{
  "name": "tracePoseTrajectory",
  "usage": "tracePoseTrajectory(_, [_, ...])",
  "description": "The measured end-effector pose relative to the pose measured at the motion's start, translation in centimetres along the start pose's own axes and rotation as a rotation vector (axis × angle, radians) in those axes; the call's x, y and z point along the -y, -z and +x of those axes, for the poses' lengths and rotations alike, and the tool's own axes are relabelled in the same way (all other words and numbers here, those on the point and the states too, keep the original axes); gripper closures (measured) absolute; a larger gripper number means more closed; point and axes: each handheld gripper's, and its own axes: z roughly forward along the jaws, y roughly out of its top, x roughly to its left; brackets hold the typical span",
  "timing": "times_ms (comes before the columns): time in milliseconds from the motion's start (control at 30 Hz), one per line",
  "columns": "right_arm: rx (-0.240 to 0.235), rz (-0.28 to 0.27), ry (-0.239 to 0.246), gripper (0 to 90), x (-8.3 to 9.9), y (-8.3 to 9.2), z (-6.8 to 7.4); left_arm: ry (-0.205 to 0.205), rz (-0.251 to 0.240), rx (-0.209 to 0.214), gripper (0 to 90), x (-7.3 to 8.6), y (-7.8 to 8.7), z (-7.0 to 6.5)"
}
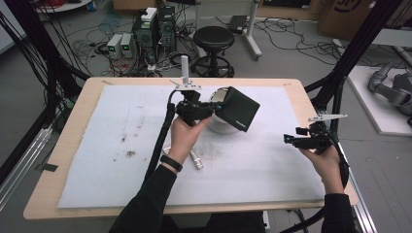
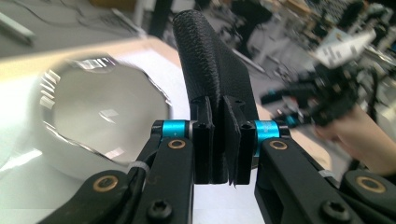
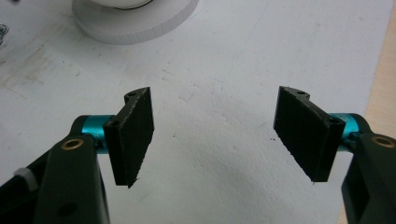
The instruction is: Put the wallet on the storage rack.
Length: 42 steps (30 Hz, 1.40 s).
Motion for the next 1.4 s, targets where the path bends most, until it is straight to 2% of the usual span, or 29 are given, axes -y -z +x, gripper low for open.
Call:
tracePoseTrajectory(167, [-0.002,0.002,-0.001,29.4,0.0,-0.1,0.0,-0.022,-0.019,-0.081,82.3,-0.6,-0.6,1.5])
tracePoseTrajectory(200, [-0.002,0.002,-0.001,29.4,0.0,-0.1,0.0,-0.022,-0.019,-0.081,82.2,-0.6,-0.6,1.5])
tracePoseTrajectory(367, [-0.007,-0.002,-0.002,29.4,0.0,-0.1,0.0,-0.045,-0.012,-0.132,82.3,-0.3,-1.5,2.2])
tracePoseTrajectory(500, [-0.007,0.000,-0.001,29.4,0.1,-0.1,-0.1,-0.111,-0.014,-0.199,82.2,-0.2,-2.1,2.1])
tracePoseTrajectory(667, [-0.008,-0.001,-0.002,29.3,0.1,-0.2,-0.1,-0.193,0.005,-0.247,82.2,0.0,-2.9,1.6])
tracePoseTrajectory(733, [-0.009,0.001,-0.006,29.4,0.1,-0.1,-0.1,-0.245,0.013,-0.277,82.2,0.1,-3.2,1.3])
tracePoseTrajectory(867, [-0.008,0.001,-0.010,29.4,0.2,-0.1,-0.2,-0.288,0.011,-0.315,82.2,0.2,-3.4,1.1])
tracePoseTrajectory(900, [-0.007,0.000,-0.008,29.3,0.2,-0.1,-0.2,-0.303,0.014,-0.322,82.1,0.2,-3.5,1.1])
tracePoseTrajectory(1000, [-0.009,0.000,-0.007,29.4,0.2,0.0,-0.2,-0.309,0.018,-0.339,82.1,0.3,-3.6,1.2])
tracePoseTrajectory(1233, [-0.011,-0.002,-0.006,29.4,0.2,0.0,-0.1,-0.296,0.055,-0.328,80.7,0.6,-3.6,1.4])
tracePoseTrajectory(1400, [-0.011,-0.002,-0.005,29.3,0.2,0.0,-0.1,-0.332,0.105,-0.316,78.8,1.1,-3.6,1.3])
